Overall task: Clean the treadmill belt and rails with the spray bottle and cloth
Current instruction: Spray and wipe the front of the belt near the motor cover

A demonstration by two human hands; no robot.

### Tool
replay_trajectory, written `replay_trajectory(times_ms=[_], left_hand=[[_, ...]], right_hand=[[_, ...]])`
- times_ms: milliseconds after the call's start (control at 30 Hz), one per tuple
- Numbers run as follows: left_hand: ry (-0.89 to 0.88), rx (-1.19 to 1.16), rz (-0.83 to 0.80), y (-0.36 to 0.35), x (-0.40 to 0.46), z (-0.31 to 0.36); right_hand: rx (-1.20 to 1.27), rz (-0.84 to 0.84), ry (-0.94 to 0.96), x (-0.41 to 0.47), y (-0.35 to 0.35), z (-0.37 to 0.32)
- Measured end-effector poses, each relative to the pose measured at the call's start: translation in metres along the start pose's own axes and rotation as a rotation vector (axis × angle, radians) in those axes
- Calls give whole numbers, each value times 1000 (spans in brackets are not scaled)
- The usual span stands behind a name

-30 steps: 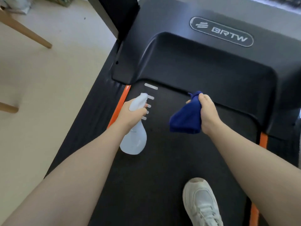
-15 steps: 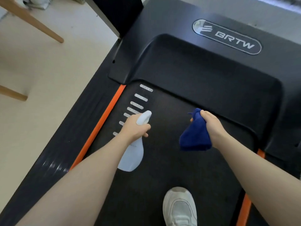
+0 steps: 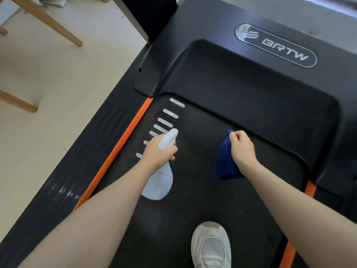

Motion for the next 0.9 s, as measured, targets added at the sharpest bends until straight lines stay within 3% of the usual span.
replay_trajectory(times_ms=[233, 333, 533, 667, 733, 900], left_hand=[[55, -104, 274, 56, 12, -14], [-47, -161, 394, 89, 16, -8], [-185, -305, 449, 125, 28, 5], [-193, -339, 466, 134, 42, 2], [-210, -340, 462, 133, 46, 2], [-263, -307, 443, 132, 52, 0]], right_hand=[[-266, 71, 186, -4, -40, -41], [-386, 100, 331, -3, -62, -75], [-389, 53, 671, 13, -116, -145], [-779, 127, 857, 32, -160, -154], [-900, 192, 860, 39, -170, -140], [-938, 119, 749, 40, -187, -115]])
Point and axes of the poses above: each hand's wrist, its own x-axis towards the middle knuckle, its own y-axis out of the back of the hand, z = x × y, the point moved 8 cm from there along x, towards the middle knuckle, and after that the axes turned 5 degrees about -x, right-handed, at the moved point
